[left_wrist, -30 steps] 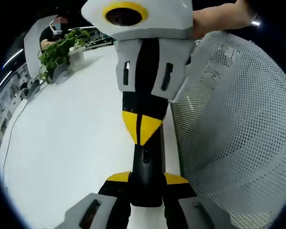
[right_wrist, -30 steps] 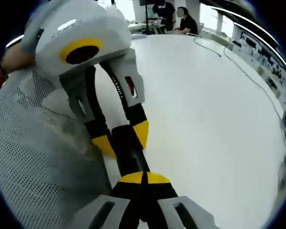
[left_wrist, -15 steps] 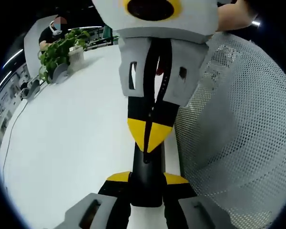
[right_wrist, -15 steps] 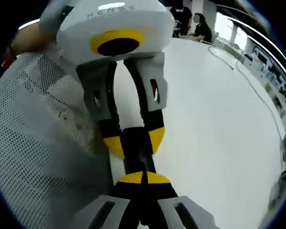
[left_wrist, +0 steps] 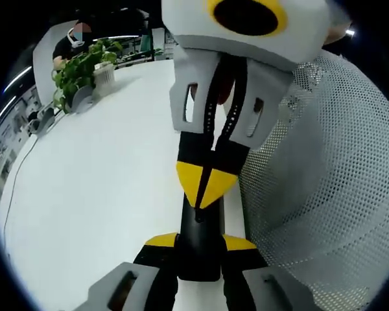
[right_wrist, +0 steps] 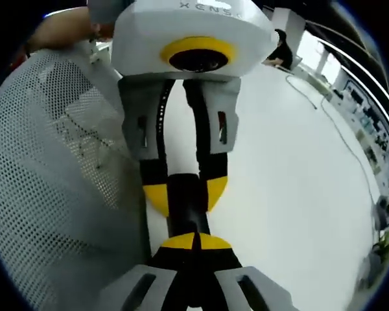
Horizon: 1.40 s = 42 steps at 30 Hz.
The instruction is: Press the specified remote control buttons in sequence, fully releasing each button before pressing the next.
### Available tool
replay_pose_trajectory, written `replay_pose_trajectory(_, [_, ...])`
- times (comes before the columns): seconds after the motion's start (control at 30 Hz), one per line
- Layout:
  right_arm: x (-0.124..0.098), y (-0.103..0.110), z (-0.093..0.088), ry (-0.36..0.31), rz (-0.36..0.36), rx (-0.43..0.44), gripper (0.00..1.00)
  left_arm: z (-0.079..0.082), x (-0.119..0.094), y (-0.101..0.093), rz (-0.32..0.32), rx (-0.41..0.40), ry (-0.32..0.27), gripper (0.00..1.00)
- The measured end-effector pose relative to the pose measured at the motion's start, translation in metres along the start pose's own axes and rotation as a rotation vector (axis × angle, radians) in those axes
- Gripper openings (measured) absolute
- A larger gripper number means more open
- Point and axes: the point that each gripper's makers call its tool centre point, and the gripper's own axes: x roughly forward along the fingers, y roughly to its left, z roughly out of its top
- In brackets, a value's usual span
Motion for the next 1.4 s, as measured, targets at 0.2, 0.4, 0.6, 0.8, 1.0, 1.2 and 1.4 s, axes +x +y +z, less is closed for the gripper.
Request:
replay_pose_trajectory(0.2, [0.003, 0.003, 0.007, -0.003, 0.01, -0.031, 0.0, 0.0, 0.0, 0.0, -0.001, 0.001, 0.0, 0.24])
replay_pose_trajectory(0.4, [0.005, 0.003, 0.004, 0.024, 0.004, -0.086, 0.0, 0.0, 0.0, 0.0, -0.001, 0.002, 0.001, 0.24])
replay_pose_trajectory(0.6, [0.006, 0.002, 0.004, 0.039, -0.019, -0.122, 0.0, 0.0, 0.0, 0.001, 0.001, 0.005, 0.005, 0.24])
replay_pose_trajectory(0.8, [0.006, -0.001, 0.005, 0.019, -0.039, -0.096, 0.0, 0.0, 0.0, 0.002, 0.01, 0.007, 0.011, 0.24])
replay_pose_trajectory(1.0, [0.004, -0.002, 0.005, -0.05, -0.003, 0.035, 0.0, 0.0, -0.001, 0.002, 0.015, 0.005, 0.006, 0.24])
replay_pose_trajectory(1.2, [0.007, 0.005, 0.012, -0.043, -0.003, -0.021, 0.0, 0.0, 0.0, 0.002, 0.027, 0.004, 0.01, 0.25])
replay_pose_trajectory(1.4, [0.008, 0.005, 0.012, -0.058, 0.005, -0.011, 0.0, 0.0, 0.0, 0.002, 0.038, 0.015, 0.011, 0.25])
